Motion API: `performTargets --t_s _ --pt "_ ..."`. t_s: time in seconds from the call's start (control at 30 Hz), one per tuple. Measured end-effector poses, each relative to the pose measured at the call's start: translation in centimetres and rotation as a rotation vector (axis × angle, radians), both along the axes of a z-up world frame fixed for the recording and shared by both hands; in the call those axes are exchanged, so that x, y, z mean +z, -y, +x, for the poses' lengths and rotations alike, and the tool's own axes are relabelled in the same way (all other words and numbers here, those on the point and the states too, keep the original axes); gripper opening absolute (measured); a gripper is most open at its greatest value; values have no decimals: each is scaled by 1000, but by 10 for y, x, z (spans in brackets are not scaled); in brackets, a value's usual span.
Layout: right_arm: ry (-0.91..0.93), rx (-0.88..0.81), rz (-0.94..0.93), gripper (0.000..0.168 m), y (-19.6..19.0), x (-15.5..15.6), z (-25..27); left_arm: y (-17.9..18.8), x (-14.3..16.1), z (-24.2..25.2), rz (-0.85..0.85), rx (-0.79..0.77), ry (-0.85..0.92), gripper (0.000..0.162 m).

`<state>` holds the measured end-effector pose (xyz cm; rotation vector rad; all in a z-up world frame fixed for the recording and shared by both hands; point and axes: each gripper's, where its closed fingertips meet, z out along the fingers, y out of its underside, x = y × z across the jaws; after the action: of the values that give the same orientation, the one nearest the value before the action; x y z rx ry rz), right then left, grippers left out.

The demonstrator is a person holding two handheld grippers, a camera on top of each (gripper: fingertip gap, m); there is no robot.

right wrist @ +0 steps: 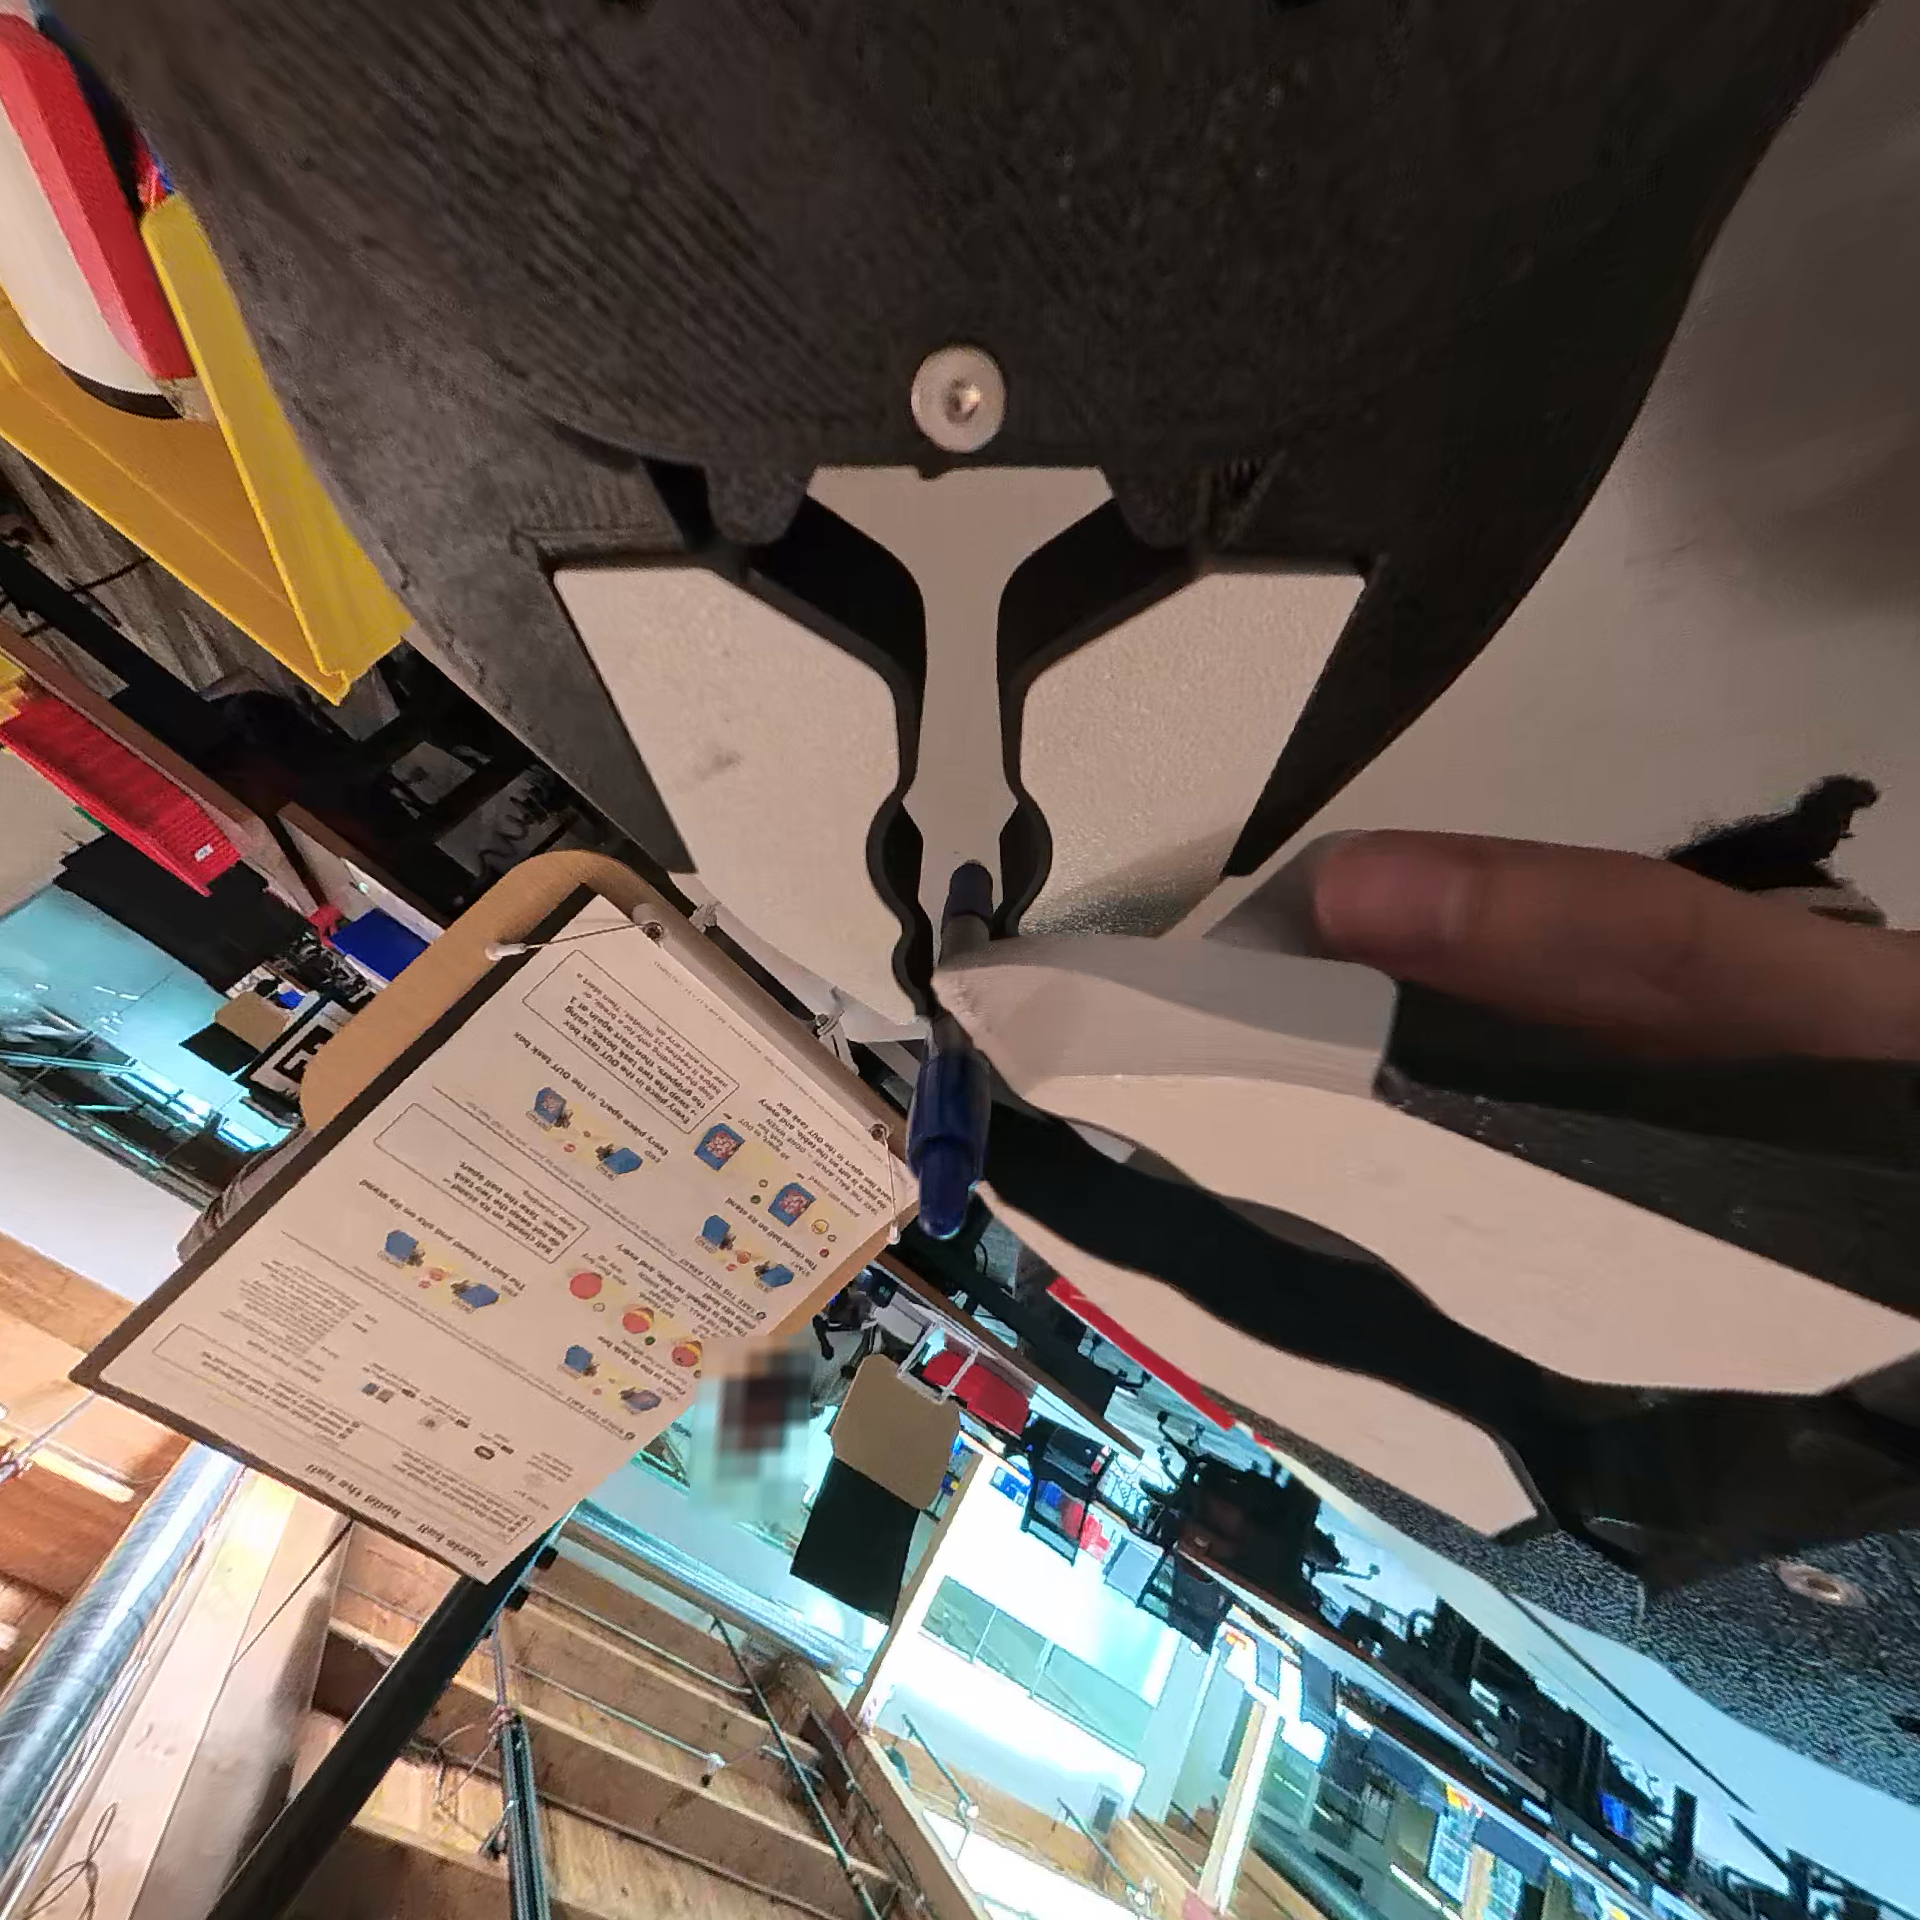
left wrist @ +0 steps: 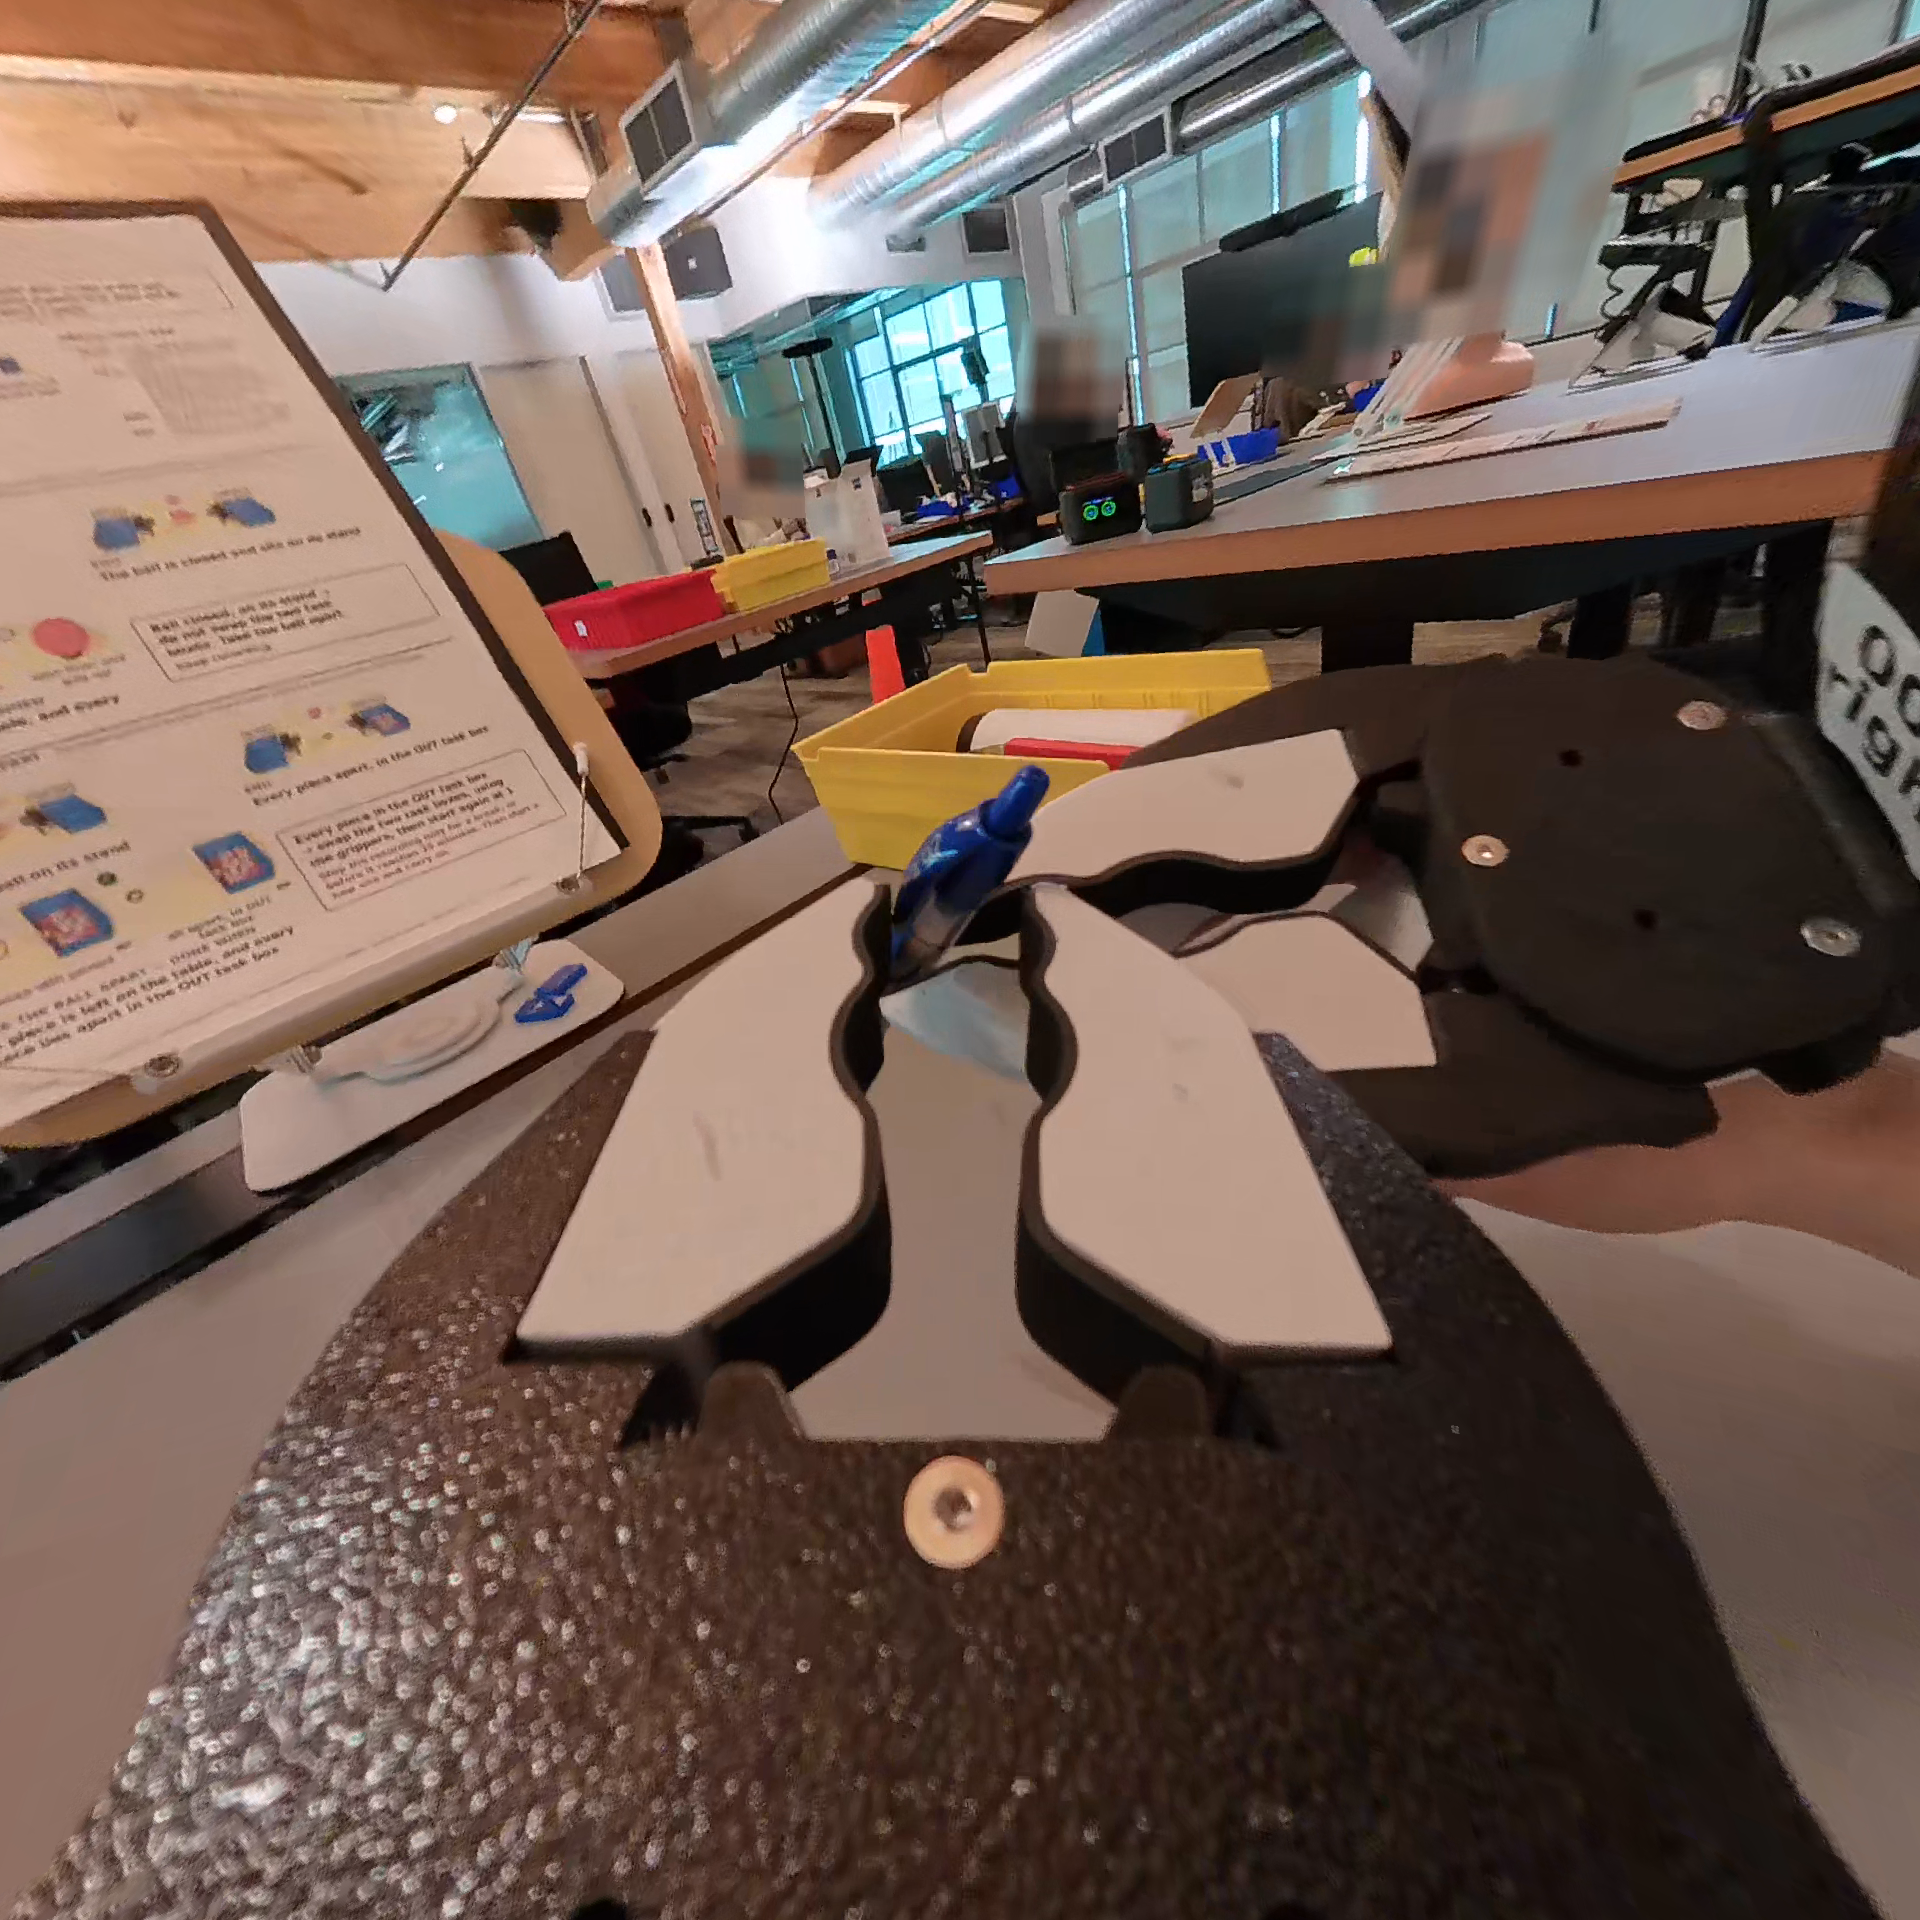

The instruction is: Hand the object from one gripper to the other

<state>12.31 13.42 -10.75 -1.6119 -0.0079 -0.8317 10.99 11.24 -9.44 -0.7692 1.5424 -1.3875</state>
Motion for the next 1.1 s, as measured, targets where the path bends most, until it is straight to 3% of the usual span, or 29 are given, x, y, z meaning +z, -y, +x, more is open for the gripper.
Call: performTargets --t_s 0.23,0.37,0.53,0.63,0.73,0.83,1.0,1.1 --pt "-9 5 -1 10 -4 -4 -3 -8 -1 3 9 47 16 15" --pt "-38 81 2 16 -5 -4 -7 -10 1 2 -14 -24 18 14" --pt "-197 301 11 47 1 -1 -16 -18 15 -10 -101 -250 61 14" --pt "-387 522 26 50 6 -2 -34 -18 23 -30 -248 -522 53 13" --pt "-503 718 59 42 12 -2 -53 -23 27 -51 -383 -776 30 13" --pt "-571 835 37 26 16 -7 -66 -27 23 -66 -423 -927 22 14" --pt "-613 892 -99 30 10 -29 -85 -28 17 -78 -442 -1046 15 13" --pt "-624 928 -153 11 9 -37 -93 -25 12 -80 -439 -1083 -17 13"
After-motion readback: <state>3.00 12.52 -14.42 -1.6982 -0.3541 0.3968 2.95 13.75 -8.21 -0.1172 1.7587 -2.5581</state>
